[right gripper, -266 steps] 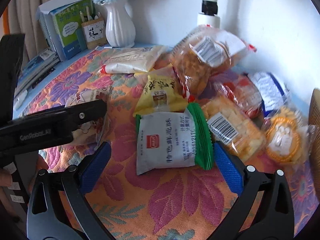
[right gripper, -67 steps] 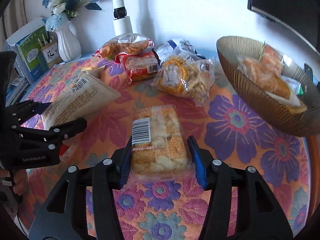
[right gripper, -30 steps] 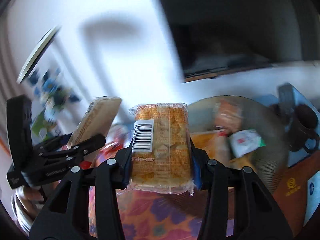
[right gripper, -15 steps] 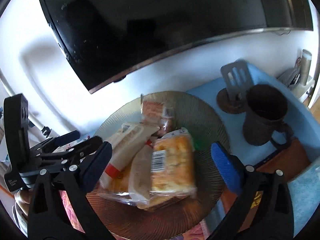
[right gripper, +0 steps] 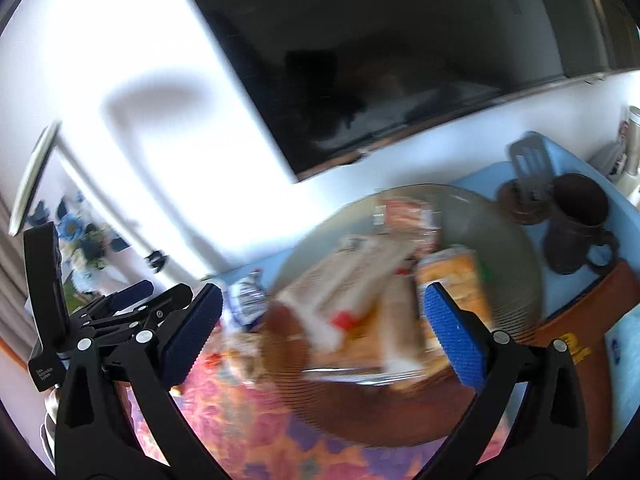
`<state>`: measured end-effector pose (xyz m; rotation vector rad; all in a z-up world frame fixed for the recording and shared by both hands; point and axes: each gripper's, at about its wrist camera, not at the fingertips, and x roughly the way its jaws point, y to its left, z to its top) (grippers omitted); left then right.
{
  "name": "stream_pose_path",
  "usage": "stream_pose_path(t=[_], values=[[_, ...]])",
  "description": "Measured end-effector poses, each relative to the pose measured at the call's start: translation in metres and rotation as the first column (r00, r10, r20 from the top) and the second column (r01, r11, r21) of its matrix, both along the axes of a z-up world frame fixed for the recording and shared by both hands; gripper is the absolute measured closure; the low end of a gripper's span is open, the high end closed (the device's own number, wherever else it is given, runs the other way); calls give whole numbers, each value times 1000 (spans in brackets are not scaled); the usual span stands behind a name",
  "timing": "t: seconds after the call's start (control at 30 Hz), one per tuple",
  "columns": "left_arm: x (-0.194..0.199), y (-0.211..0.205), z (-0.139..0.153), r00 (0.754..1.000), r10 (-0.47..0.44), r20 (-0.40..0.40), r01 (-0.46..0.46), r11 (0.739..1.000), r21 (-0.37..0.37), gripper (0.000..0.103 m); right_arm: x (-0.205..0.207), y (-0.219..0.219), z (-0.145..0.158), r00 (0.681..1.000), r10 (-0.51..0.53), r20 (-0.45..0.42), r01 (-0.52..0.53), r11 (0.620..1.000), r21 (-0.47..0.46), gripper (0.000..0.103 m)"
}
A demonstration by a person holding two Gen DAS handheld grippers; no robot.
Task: Organize snacks
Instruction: 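Carry both packs over the amber bowl and open both tools to drop them, then move both tools back over the remaining snacks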
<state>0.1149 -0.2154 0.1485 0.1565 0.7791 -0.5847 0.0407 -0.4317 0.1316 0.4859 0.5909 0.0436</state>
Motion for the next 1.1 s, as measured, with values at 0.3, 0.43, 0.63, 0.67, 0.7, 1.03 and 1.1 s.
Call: stream_pose_path(t=[0.3, 0.43, 0.63, 0.67, 0.7, 1.03, 1.1], values=[[0, 126, 12, 983, 185, 4, -185, 983, -7, 5, 5, 79, -8, 994, 106, 9, -106, 994, 16, 3], [3, 177, 1, 965, 261, -17, -261, 965, -5, 5, 7, 109, -15, 989, 145, 0, -145, 989, 16, 3], [4, 237, -27, 936, 348, -61, -348, 937, 9, 5, 6, 136, -42, 987, 162, -17, -161, 986, 35, 3], [4, 243, -35, 934, 352, -64, -352, 936, 16, 5, 6, 137, -47, 987, 157, -22, -156, 987, 34, 3], [3, 245, -41, 933, 354, -66, -353, 935, 23, 5, 7, 138, -54, 988, 151, -33, -149, 988, 34, 3], [-3, 233, -109, 928, 340, -151, -333, 940, 72, 5, 23, 125, -113, 989, 59, -137, -47, 995, 89, 3], [-2, 229, -120, 923, 344, -170, -335, 939, 77, 5, 29, 124, -117, 988, 55, -146, -46, 997, 66, 3]])
